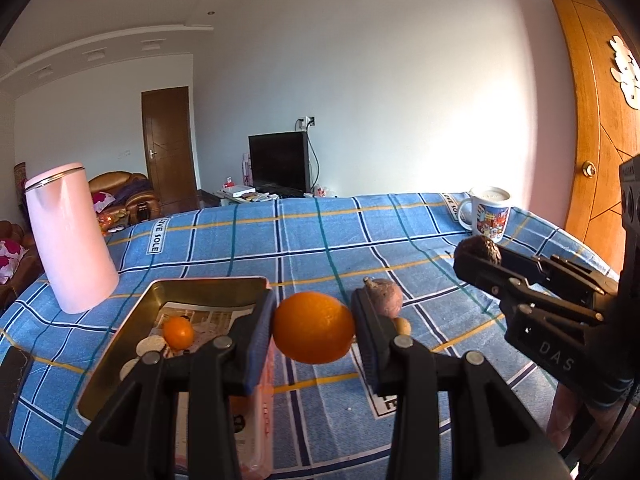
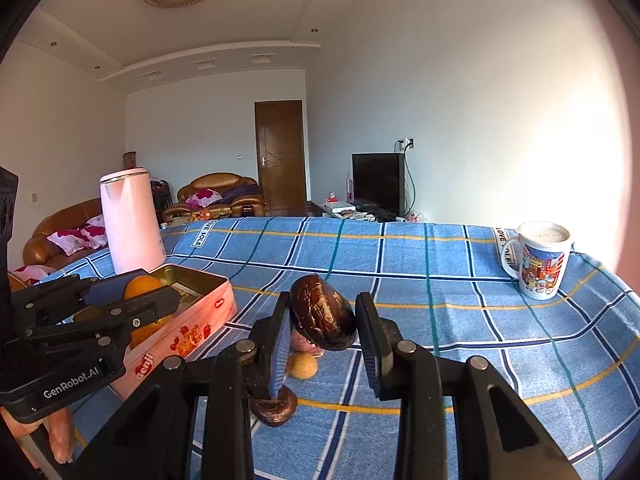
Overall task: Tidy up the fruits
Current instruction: 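Carry the orange into the tin with the left tool while the right tool lowers the mangosteen there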
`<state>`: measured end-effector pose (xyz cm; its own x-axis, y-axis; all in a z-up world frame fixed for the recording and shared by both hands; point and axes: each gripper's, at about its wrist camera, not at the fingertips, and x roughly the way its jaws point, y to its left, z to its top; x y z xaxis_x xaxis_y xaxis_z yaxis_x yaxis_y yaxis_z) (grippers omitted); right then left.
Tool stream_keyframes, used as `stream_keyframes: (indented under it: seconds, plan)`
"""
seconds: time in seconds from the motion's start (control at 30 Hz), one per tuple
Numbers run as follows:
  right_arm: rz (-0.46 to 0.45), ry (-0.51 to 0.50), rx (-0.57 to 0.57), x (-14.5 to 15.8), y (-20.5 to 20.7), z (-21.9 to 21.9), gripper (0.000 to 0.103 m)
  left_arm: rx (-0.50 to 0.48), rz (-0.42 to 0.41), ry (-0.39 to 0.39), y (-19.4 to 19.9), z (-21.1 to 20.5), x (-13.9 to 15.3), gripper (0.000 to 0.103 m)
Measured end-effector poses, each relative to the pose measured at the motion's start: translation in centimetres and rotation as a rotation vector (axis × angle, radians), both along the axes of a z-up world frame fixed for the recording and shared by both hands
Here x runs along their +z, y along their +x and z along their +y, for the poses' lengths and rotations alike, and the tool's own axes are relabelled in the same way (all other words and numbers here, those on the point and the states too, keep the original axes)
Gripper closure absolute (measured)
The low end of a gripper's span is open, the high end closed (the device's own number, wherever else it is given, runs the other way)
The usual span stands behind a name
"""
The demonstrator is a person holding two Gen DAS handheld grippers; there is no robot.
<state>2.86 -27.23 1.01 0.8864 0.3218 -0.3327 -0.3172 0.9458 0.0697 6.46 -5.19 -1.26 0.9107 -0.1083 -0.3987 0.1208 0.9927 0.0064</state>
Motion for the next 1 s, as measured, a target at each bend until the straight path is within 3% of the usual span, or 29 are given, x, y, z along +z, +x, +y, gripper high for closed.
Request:
stream_keyframes:
  seconds: [0.3,0.57,0.93,1.0]
  plan:
    - [0.044,-0.008,0.194,1.3,0.2,7.2,0.07,0.138,0.046,-0.045,-0.1,7.2,-0.8,0.063]
    - [0.143,-0.052,0.351,0.3,0.4,14.4,0.069,0.203,0.104,-0.096,-0.1,12.0,-2.4,0.063]
    - [0.272,-0.185,0.418,-2.6,1.3,19.3,0.069,0.23,0.141,-0.133,-0.4,14.6,-3.3,0.061]
    - [0.27,-0.183,0.416,-2.6,1.3,19.3,0.06,0.233,0.129,-0.127,-0.6,14.4,-3.1,0.058]
